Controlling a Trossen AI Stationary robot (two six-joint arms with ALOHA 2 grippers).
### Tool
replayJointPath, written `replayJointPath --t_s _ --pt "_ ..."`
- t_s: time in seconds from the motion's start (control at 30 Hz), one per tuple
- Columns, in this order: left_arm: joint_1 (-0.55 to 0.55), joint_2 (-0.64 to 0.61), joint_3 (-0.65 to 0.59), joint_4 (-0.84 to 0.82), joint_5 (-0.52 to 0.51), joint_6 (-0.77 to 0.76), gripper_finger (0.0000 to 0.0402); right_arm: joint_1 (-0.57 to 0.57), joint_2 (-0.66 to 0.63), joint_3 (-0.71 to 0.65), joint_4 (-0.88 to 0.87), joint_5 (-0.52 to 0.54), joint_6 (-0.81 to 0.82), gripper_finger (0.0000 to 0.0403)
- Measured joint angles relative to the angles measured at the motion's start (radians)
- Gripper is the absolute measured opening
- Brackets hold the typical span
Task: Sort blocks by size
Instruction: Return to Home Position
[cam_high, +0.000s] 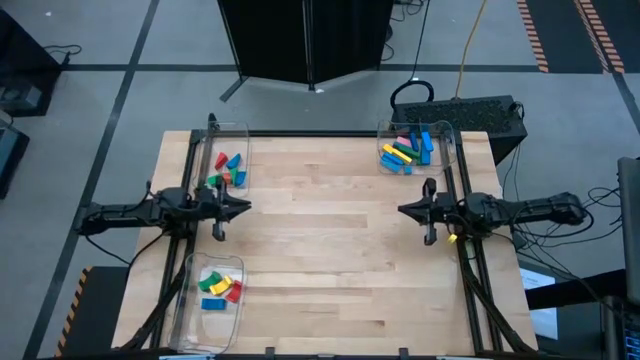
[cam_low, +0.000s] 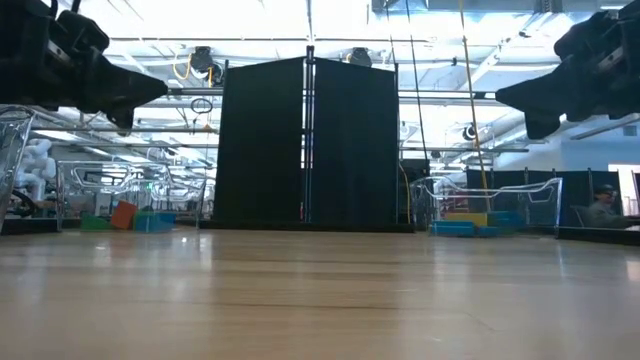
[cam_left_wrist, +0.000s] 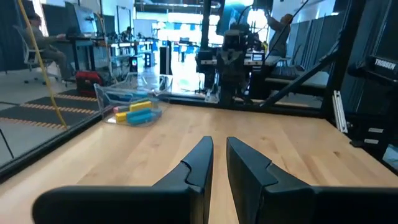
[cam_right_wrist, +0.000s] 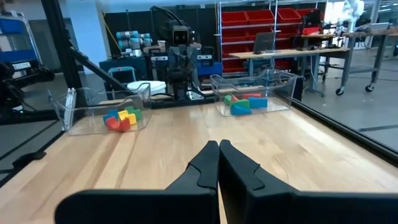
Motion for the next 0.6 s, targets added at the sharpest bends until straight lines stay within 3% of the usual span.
replayJointPath --t_s 0.27,0.6 --pt "0.001 -0.005 0.000 -0.007 0.022 0.021 0.0049 0.000 -0.134 0.001 -0.091 -0.016 0.001 0.0000" --pt "0.000 -0.005 -0.001 -0.009 0.034 0.017 0.0049 0.000 -0.136 0.003 -0.101 -0.051 -0.024 0.0000"
